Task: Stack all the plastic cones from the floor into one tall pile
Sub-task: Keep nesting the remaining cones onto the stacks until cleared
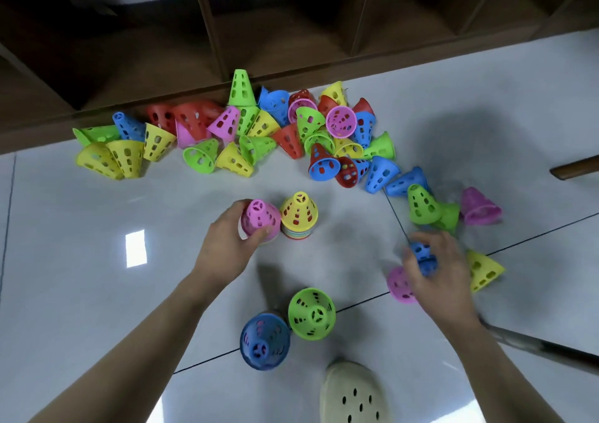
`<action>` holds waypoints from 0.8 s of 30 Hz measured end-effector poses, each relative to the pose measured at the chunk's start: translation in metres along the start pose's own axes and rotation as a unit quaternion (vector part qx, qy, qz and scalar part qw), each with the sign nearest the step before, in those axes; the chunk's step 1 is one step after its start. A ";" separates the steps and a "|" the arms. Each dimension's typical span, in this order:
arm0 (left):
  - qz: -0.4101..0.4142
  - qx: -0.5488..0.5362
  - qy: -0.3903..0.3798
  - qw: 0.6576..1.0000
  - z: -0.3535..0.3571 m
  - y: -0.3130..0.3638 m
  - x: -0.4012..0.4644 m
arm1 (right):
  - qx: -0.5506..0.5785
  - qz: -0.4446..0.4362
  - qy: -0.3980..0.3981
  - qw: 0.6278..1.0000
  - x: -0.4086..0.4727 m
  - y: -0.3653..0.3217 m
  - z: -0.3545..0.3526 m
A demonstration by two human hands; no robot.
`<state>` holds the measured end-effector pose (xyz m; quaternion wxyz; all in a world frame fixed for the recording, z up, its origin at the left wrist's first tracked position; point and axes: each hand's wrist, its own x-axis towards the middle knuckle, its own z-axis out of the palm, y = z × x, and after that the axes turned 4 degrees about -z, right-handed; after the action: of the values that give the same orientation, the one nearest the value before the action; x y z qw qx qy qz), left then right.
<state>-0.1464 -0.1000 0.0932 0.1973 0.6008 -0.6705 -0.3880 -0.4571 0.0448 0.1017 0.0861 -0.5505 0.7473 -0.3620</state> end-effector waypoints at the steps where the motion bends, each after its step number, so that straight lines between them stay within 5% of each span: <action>1: -0.007 0.004 0.000 1.000 0.000 -0.002 -0.001 | -0.014 0.002 -0.001 1.000 -0.005 0.004 -0.003; 7: -0.017 0.007 0.004 1.000 0.003 -0.009 -0.001 | -0.177 0.057 -0.203 0.962 -0.037 0.045 -0.003; 10: -0.026 -0.010 -0.012 1.000 0.004 -0.010 -0.002 | -0.152 0.095 -0.260 0.949 -0.053 0.052 0.000; 17: -0.023 -0.026 -0.047 0.998 0.009 -0.005 -0.020 | 0.029 0.224 -0.176 0.958 -0.055 0.039 0.006; 24: -0.024 -0.025 -0.077 0.996 0.017 -0.007 -0.036 | 0.162 0.134 -0.065 0.976 -0.002 -0.025 0.008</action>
<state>-0.1470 -0.0603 0.0850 0.1511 0.5796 -0.6593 -0.4545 -0.4327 0.0392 0.1114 0.2703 -0.4468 0.7384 -0.4266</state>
